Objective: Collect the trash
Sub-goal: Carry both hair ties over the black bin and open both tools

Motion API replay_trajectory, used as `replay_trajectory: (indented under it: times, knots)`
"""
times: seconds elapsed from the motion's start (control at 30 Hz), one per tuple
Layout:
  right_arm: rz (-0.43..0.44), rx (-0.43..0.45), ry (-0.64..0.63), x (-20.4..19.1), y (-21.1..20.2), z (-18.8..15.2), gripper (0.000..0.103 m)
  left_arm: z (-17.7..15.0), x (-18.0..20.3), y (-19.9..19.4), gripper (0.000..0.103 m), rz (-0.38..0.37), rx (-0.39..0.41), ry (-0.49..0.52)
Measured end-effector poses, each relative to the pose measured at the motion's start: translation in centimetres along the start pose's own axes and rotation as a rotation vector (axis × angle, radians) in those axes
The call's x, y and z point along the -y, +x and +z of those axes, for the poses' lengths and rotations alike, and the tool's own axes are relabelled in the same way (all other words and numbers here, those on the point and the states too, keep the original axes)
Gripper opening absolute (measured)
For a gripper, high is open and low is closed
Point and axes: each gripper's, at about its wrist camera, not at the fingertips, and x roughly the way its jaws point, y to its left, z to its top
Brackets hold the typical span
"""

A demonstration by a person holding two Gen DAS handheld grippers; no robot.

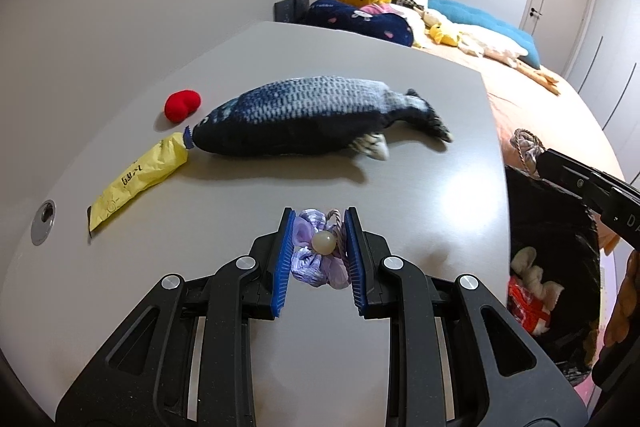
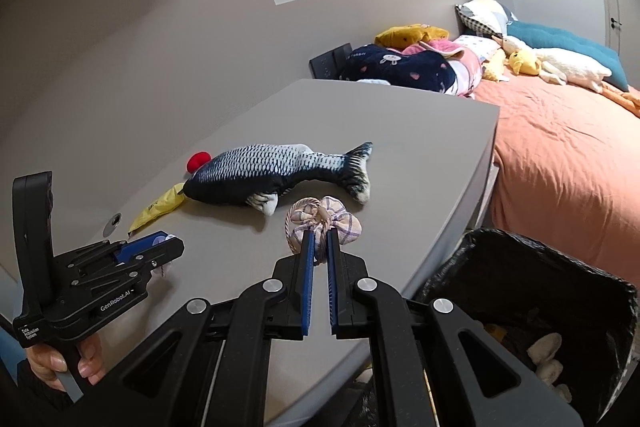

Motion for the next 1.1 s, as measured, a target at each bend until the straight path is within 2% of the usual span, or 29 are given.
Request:
replay_trajectory:
  times: [0.7, 1.1]
  knots:
    - [-0.060, 0.045, 0.031, 2.8, -6.4, -3.3, 0.007, -0.9, 7.2, -2.8, 0.025, -0.094, 0.040, 0.095]
    - [-0.114, 0.072, 0.073, 5.7, -9.4, -4.4, 0.007, -0.9, 11.2, -3.4, 0.025, -0.143, 0.045, 0.150]
